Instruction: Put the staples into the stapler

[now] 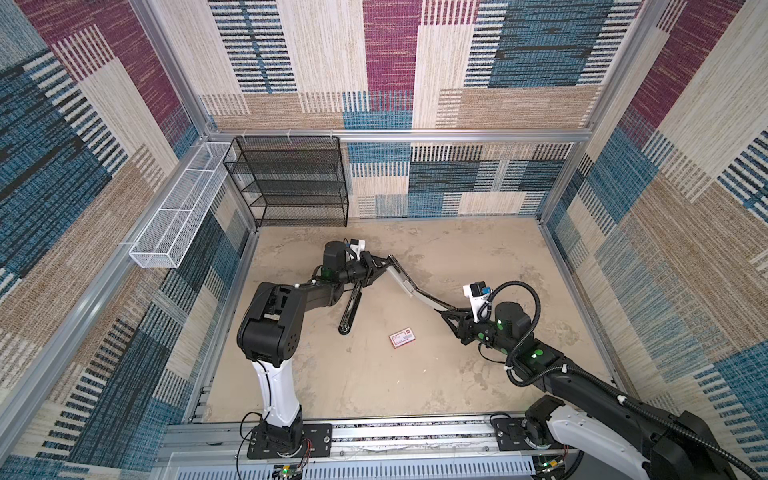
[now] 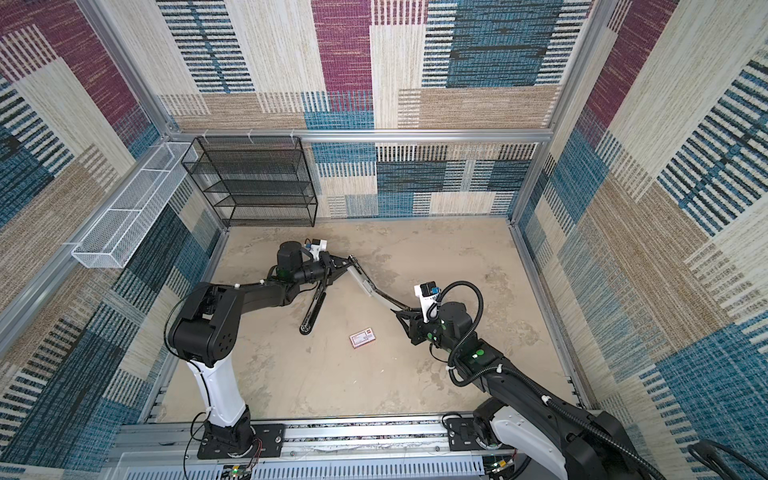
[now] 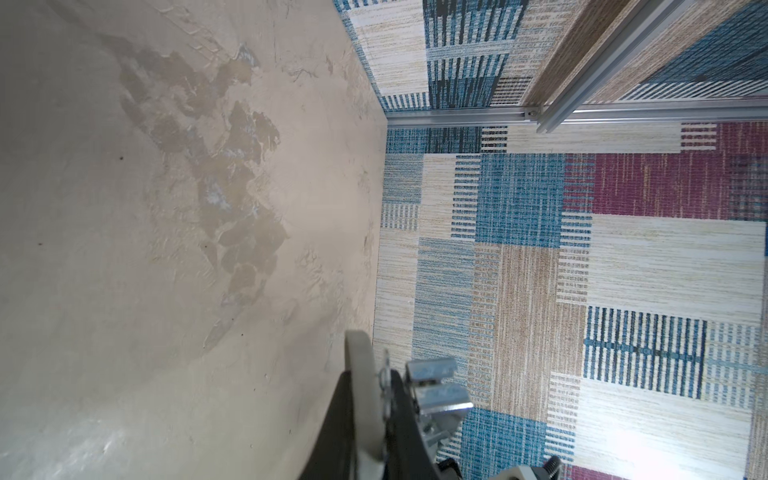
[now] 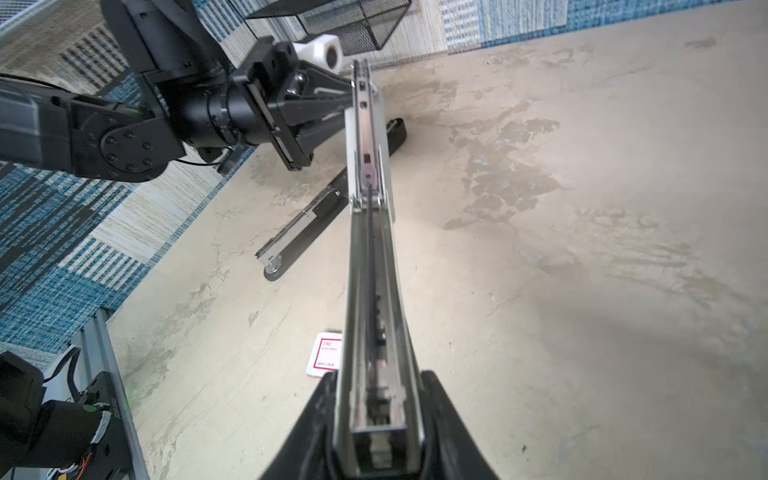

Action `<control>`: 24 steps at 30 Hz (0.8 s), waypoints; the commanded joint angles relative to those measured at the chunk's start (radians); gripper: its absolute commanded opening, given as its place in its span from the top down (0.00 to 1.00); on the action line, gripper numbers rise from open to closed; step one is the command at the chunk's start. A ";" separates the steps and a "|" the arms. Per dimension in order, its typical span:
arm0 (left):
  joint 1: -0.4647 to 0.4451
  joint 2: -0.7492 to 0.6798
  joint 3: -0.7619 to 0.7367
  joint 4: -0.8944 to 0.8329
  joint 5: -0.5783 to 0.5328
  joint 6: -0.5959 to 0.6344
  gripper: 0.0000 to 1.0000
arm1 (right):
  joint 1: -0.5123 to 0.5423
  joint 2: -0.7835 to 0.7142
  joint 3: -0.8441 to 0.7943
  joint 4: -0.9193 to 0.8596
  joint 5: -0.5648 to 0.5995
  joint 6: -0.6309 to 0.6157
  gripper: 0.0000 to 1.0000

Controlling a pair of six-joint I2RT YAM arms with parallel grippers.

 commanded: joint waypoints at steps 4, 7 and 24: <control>0.012 -0.011 -0.014 0.138 -0.068 -0.023 1.00 | 0.004 -0.008 -0.001 -0.043 0.031 0.035 0.53; 0.006 -0.010 -0.023 0.149 -0.064 -0.022 1.00 | 0.005 -0.013 0.016 -0.058 0.049 0.033 0.50; -0.154 0.108 0.003 0.263 -0.061 -0.076 1.00 | 0.005 0.318 0.305 -0.062 0.149 -0.045 0.35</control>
